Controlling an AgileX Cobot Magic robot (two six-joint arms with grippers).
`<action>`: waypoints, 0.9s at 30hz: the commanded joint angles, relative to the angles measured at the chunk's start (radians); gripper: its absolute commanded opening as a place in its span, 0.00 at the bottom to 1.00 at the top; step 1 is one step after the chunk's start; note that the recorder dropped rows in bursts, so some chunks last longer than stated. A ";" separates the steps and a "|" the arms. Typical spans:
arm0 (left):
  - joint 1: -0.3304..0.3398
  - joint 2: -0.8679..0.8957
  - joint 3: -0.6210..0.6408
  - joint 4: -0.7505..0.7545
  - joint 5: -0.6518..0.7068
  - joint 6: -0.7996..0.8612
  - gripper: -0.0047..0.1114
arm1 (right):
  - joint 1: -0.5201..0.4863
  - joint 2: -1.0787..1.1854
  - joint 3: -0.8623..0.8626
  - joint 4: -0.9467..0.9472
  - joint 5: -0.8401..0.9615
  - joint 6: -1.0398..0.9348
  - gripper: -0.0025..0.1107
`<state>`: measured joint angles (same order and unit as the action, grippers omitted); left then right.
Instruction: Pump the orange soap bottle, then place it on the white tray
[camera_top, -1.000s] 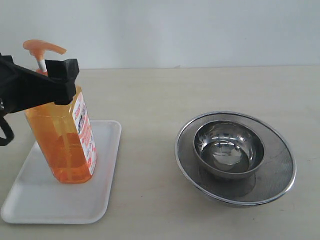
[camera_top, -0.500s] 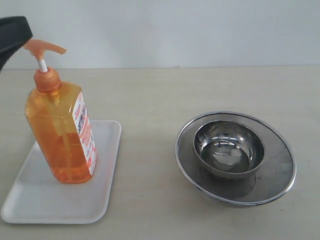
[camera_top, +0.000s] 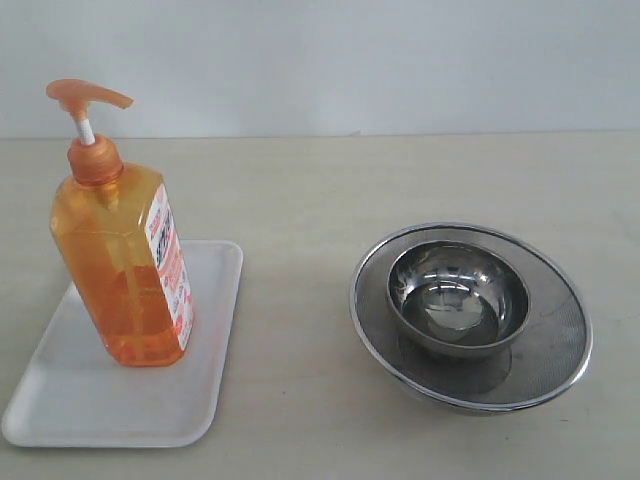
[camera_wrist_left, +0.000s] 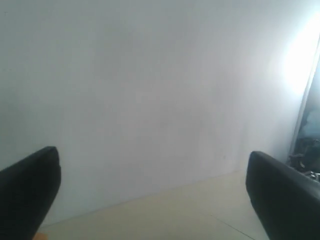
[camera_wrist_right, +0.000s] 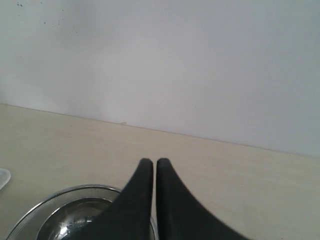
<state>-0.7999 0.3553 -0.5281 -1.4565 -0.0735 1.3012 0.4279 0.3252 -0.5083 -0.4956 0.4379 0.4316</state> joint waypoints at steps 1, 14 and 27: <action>0.002 -0.005 -0.001 -0.001 0.100 0.004 0.84 | 0.000 -0.003 -0.001 0.002 -0.010 -0.002 0.02; 0.002 -0.005 -0.001 0.011 0.027 0.016 0.84 | 0.000 -0.003 -0.001 -0.007 -0.003 -0.002 0.02; 0.002 -0.005 -0.001 0.141 -0.214 0.027 0.17 | 0.000 -0.003 -0.001 -0.007 -0.001 -0.002 0.02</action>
<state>-0.7999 0.3552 -0.5281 -1.3784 -0.2711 1.3214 0.4279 0.3252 -0.5083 -0.4952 0.4359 0.4316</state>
